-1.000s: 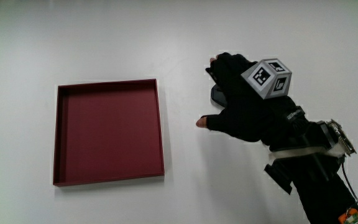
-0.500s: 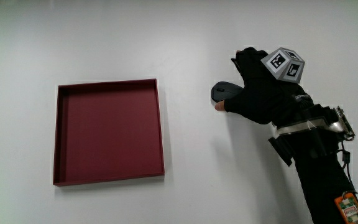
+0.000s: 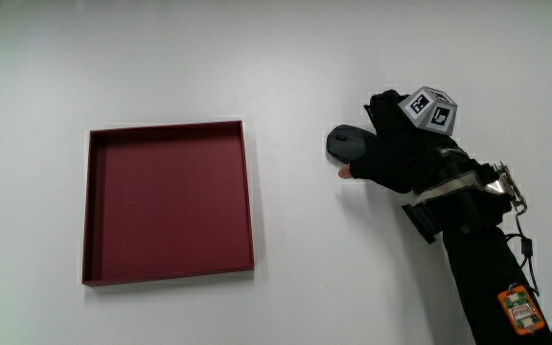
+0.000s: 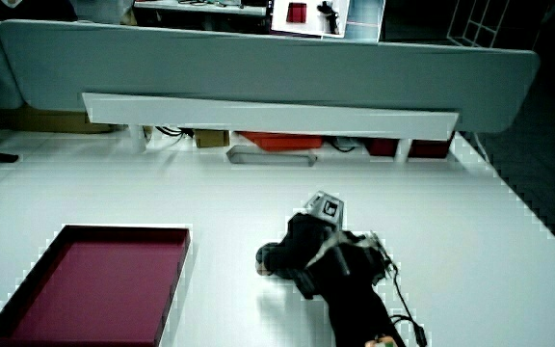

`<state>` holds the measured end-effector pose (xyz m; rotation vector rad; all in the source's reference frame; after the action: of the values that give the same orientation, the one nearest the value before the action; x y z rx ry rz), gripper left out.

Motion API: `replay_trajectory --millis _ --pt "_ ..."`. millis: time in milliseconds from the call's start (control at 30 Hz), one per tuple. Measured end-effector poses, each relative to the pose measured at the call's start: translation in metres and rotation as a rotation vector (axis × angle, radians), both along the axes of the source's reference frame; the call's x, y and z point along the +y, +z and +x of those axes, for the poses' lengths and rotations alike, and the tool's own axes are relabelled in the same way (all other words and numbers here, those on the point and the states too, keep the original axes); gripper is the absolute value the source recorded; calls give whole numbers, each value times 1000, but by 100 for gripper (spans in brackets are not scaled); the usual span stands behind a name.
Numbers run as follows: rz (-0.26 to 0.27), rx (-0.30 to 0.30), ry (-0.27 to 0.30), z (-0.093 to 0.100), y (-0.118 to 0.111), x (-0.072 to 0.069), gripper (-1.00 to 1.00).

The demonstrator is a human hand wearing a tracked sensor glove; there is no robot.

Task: Pick mouse from desk

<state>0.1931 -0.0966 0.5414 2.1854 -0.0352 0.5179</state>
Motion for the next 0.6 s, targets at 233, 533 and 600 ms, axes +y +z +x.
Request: replay_trajectory --millis 233,533,600 --pt "-9 57 -12 -3 9 1 7" --pt "50 91 -4 -6 7 0 71" --pt "74 97 -10 -7 6 0 86"
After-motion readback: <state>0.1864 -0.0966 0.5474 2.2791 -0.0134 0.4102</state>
